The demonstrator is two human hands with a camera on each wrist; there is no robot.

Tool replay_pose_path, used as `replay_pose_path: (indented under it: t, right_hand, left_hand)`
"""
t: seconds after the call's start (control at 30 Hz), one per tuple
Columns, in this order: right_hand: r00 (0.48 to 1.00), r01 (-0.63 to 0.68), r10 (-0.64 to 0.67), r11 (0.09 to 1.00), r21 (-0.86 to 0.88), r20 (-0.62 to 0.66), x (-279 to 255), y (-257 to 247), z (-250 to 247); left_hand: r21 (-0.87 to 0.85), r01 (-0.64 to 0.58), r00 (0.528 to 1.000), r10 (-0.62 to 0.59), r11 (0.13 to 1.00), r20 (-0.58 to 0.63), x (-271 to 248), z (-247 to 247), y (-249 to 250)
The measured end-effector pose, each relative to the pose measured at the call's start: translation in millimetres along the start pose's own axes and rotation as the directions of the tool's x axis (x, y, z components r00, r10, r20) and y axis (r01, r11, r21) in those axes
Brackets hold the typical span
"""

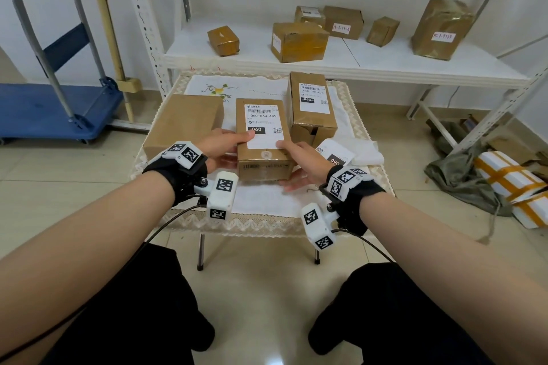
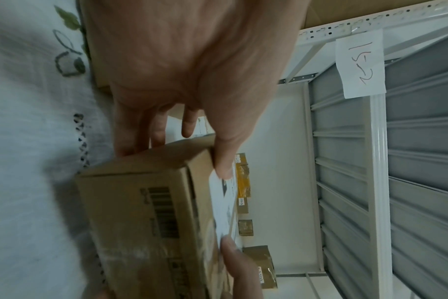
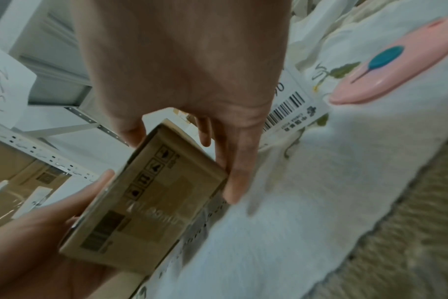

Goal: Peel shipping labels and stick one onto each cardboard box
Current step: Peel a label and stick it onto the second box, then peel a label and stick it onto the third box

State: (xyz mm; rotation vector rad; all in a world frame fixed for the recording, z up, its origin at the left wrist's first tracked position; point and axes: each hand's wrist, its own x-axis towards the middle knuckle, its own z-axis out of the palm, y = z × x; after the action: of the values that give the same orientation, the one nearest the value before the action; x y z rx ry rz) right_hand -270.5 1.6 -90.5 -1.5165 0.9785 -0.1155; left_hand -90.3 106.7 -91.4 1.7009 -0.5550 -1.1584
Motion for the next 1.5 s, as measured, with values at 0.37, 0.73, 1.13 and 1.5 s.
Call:
replay_pose_path:
  t: [0.37,0.73,1.13,1.5]
  right_hand:
    - [0.998,0.040,-0.020,0.936,0.349,-0.061,22,-18,-2]
    - [0.994,0.056,-0.011,0.904,0.424,-0.109,48,-26,7]
    - [0.966,0.075,0.046,0.895,0.441,-0.256,62,-8,9]
    - [0.973,0.070,0.035,0.898,0.434,-0.228,44,-24,30]
  left_hand:
    - [-0.070,-0.014,0.996,0.008,0.997,-0.091,13,8,13]
    - [-0.091,-0.044,0.994,0.035,0.995,-0.106,34,2,18]
    - [-0.059,-0.012,0.994,0.006,0.998,-0.110,48,9,7]
    - [-0.157,-0.080,0.989,0.059,0.984,-0.132,19,-1,23]
